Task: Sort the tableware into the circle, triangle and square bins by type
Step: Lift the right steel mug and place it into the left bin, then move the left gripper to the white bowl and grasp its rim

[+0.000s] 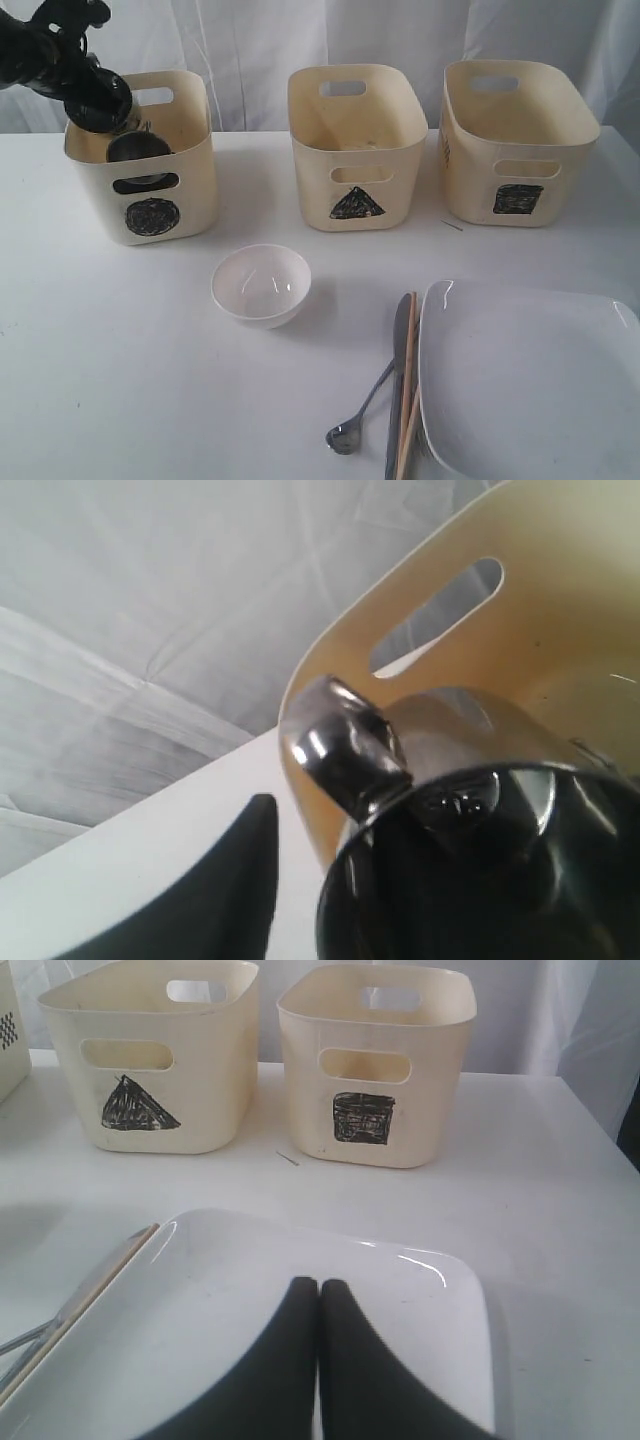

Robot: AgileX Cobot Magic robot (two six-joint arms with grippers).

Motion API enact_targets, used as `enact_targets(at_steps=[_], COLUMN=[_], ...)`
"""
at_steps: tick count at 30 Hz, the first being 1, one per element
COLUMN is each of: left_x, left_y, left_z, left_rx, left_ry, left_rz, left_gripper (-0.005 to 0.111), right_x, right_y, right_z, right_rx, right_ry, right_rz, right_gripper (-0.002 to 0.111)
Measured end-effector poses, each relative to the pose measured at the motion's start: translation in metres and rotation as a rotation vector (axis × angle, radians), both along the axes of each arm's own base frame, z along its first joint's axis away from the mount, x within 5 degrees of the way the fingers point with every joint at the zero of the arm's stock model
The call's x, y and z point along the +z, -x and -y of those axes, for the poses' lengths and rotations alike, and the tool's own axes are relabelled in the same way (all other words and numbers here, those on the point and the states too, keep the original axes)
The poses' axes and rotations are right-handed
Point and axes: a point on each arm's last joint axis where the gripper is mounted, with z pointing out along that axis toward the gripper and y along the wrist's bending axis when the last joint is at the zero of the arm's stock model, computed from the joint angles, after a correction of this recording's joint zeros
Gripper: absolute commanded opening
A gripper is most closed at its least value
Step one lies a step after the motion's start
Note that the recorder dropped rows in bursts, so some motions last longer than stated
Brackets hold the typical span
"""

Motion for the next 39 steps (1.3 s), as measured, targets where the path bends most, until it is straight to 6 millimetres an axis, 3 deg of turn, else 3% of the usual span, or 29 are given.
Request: enact_targets(at_steps=[5,11,13,14,19,21,24,27,29,33,39], left_x=[0.009,0.041,0.056,0.064,0.069,0.060,0.029,-0.005,-0.016,-0.026,-0.038], left_y=[0.007,0.032,0.049,0.063,0.099,0.114,0.123,0.129,0.131,0.132,0.133], left_z=[-0.002,-0.004,0.007,0.022,0.087,0.119,0.138,0.138,0.136,0.136,0.136], left_rx=[0.062,0.140,0.093,0.028,-0.197,-0.301,-0.339,-0.308,-0.294,-0.270,-0.185], left_ry=[0.073,0.186,0.178,0.182,0.199,0.160,0.118,0.104,0.103,0.139,0.232], left_rz=[-0.020,-0.071,-0.134,-0.187,-0.342,-0.391,-0.505,-0.624,-0.651,-0.640,-0.633], left_gripper=[0.043,0.043,0.043,0.043,0.043,0.043,0.043,0.043,0.043,0.064,0.065], right_x=[0.000,0.000,0.000,0.000,0.000,0.000,0.000,0.000,0.000,0.000,0.000], right_y=[0.000,0.000,0.000,0.000,0.000,0.000,0.000,0.000,0.000,0.000,0.000], right_z=[0.000,0.000,0.000,0.000,0.000,0.000,0.000,0.000,0.000,0.000,0.000], right_rx=[0.000,0.000,0.000,0.000,0.000,0.000,0.000,-0.001,-0.001,-0.001,-0.001], right_ry=[0.000,-0.002,-0.002,-0.002,-0.002,-0.002,-0.002,-0.004,-0.004,-0.004,-0.004], right_rz=[0.000,0.000,0.000,0.000,0.000,0.000,0.000,0.000,0.000,0.000,0.000], right_gripper=[0.000,0.000,0.000,0.000,0.000,0.000,0.000,0.000,0.000,0.000,0.000])
